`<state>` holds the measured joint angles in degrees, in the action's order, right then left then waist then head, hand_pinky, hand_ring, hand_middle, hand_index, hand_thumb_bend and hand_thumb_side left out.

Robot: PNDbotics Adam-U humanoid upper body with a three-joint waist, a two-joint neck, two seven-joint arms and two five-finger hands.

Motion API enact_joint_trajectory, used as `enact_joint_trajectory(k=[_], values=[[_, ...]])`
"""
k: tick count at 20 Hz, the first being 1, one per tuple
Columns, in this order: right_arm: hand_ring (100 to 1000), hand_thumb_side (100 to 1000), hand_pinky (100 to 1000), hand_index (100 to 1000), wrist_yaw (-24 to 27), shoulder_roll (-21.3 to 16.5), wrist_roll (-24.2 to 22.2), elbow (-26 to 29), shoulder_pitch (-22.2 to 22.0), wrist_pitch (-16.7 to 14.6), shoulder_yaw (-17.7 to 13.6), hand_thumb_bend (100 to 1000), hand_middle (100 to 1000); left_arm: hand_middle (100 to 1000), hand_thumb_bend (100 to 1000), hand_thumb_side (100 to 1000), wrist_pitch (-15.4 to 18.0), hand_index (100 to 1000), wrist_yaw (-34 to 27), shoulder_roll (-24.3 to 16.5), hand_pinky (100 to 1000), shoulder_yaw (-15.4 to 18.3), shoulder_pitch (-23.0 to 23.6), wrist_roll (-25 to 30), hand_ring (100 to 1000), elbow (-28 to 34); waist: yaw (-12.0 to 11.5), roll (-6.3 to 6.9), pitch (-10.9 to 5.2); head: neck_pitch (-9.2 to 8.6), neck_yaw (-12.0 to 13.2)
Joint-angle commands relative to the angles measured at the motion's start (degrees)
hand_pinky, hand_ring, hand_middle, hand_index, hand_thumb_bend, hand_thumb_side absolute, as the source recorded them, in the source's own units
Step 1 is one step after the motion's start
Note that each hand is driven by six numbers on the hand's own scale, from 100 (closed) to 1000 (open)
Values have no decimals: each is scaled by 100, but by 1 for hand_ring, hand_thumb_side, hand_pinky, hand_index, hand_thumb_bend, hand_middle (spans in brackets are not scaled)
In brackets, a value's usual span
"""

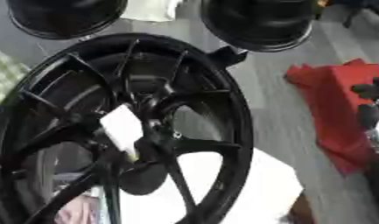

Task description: Pull the pin out of the wheel hub.

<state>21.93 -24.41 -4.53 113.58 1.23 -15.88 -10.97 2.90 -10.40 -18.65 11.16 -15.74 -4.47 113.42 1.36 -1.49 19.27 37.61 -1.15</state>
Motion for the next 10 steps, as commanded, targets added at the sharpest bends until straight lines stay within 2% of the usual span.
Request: enact_joint_trajectory(k=[1,10], values=[[745,205,972,720,50,-106,-4,101,17,-12,-65,351,552,546,100,734,0,673,-1,-86,688,32,-65,6,678,117,-4,2,-95,89,-19],[746,204,972,720,38,-138,-2,101,11,-29,-65,354,552,547,100,734,3,673,6,-85,687,33,-66,12,679,117,-9,-2,-92,200,-19]])
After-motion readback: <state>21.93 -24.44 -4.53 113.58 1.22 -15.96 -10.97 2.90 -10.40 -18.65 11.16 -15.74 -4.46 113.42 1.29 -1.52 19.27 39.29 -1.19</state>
